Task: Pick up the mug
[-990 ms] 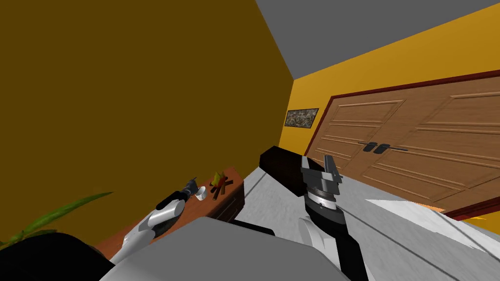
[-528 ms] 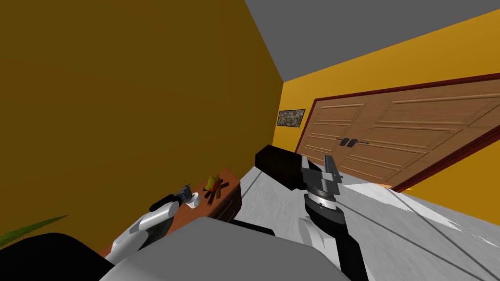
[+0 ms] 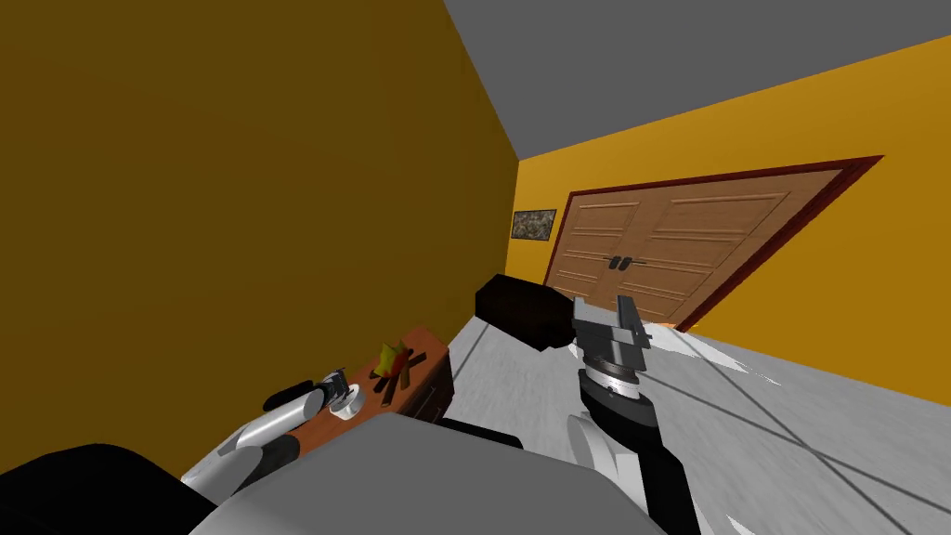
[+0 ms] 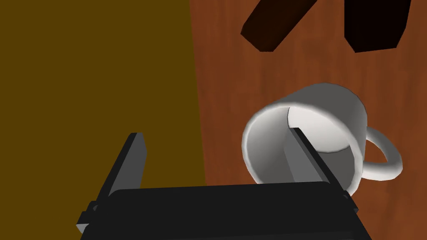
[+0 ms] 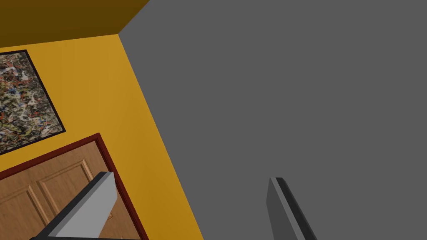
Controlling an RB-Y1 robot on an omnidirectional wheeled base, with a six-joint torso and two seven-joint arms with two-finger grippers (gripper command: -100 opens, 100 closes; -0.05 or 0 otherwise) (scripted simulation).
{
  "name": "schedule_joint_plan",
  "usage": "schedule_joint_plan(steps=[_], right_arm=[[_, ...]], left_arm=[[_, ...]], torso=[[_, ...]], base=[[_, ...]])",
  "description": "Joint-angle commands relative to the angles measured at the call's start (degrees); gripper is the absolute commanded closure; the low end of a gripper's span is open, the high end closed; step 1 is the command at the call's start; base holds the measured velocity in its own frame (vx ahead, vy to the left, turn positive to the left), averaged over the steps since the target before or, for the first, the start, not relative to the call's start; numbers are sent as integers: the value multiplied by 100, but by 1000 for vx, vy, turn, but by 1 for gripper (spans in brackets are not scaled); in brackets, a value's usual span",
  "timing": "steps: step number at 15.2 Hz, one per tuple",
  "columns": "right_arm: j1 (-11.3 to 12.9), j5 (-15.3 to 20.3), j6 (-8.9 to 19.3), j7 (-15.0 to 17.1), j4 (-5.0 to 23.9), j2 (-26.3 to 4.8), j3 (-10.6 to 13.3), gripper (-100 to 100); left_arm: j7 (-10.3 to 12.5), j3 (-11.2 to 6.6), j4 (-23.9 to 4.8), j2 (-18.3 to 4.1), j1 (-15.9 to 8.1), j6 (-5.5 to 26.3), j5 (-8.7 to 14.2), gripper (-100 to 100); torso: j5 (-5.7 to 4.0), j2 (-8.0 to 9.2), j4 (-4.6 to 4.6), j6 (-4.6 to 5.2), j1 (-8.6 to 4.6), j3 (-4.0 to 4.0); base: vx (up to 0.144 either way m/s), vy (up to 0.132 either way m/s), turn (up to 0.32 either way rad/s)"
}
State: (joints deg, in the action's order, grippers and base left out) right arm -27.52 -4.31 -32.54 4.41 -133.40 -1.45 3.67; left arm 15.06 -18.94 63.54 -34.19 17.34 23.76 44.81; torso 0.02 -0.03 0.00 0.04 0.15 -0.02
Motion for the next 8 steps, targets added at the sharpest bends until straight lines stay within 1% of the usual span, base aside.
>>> schedule_joint_plan(steps=[1,2,3,4,5,6,7,8], right_arm=[[0,0,0,0,0,0,0,0],[0,0,0,0,0,0,0,0],[-1,0,0,0,0,0,-1,0],[-2,0,0,0,0,0,-1,0],[0,0,0,0,0,0,0,0],[0,0,0,0,0,0,0,0],[0,0,0,0,0,0,0,0],[0,0,0,0,0,0,0,0]], left_arm=[[28,-28,-286,-120,-40,250,188,-100],[28,-28,-389,-120,-40,250,188,-100],[28,-28,-393,-120,-40,250,188,-100],[85,-87,-618,-246,-74,534,375,-100],[85,-87,-760,-246,-74,538,375,-100],[139,-142,-922,-366,-105,705,558,-100],[139,-142,-1016,-366,-105,819,558,-100],[139,-142,-1113,-366,-105,820,558,-100]], torso=[[0,0,0,0,0,0],[0,0,0,-1,2,0],[1,0,-1,-7,4,0],[1,-1,-1,-9,1,-1],[0,-1,0,0,0,-1],[1,-1,0,0,1,-1],[1,1,1,3,4,1],[2,4,1,-1,8,2]], base=[[-11,37,-335],[-9,41,-106],[-6,26,32],[-6,23,-255],[-11,31,-346],[-24,41,-433],[-32,55,-342],[-23,46,-109]])
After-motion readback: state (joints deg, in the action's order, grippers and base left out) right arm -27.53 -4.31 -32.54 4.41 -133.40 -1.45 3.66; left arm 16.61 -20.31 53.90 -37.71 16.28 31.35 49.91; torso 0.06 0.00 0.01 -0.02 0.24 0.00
